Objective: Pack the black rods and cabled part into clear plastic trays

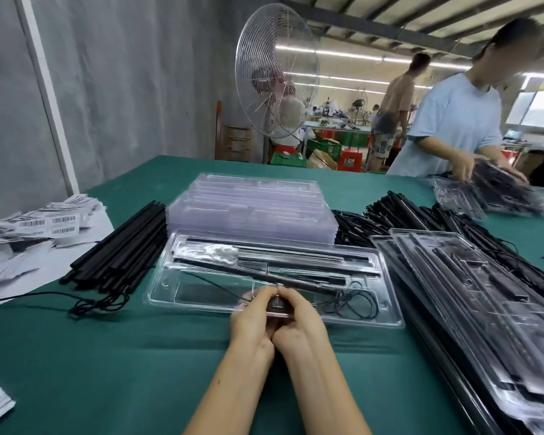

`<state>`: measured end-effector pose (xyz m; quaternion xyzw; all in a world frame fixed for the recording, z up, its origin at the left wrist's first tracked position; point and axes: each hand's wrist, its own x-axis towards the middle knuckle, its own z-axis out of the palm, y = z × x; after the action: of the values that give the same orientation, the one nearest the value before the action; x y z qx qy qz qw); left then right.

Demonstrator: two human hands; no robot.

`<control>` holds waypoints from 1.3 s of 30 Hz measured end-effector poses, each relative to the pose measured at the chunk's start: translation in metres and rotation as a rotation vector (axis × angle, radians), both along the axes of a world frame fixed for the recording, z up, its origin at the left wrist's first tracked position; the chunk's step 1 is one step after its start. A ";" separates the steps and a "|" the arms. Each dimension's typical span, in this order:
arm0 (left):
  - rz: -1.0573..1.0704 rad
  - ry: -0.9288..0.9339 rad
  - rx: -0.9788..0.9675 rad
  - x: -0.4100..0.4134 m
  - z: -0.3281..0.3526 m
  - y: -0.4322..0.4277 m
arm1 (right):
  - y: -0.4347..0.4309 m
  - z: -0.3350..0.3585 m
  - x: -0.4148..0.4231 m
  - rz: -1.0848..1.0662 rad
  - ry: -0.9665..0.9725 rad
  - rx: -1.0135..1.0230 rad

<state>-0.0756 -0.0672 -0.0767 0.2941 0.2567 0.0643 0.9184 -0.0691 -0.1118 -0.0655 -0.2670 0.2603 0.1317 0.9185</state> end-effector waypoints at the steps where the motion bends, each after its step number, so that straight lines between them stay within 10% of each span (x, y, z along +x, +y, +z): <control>1: -0.011 -0.001 0.006 0.001 -0.001 0.000 | 0.000 0.000 0.000 -0.008 0.001 0.016; 39: -0.037 0.060 0.043 0.004 -0.002 0.005 | 0.007 -0.006 -0.003 -0.094 -0.097 -0.138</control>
<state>-0.0720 -0.0626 -0.0790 0.3203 0.2772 0.0440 0.9048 -0.0722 -0.1053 -0.0714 -0.3230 0.2361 0.0570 0.9147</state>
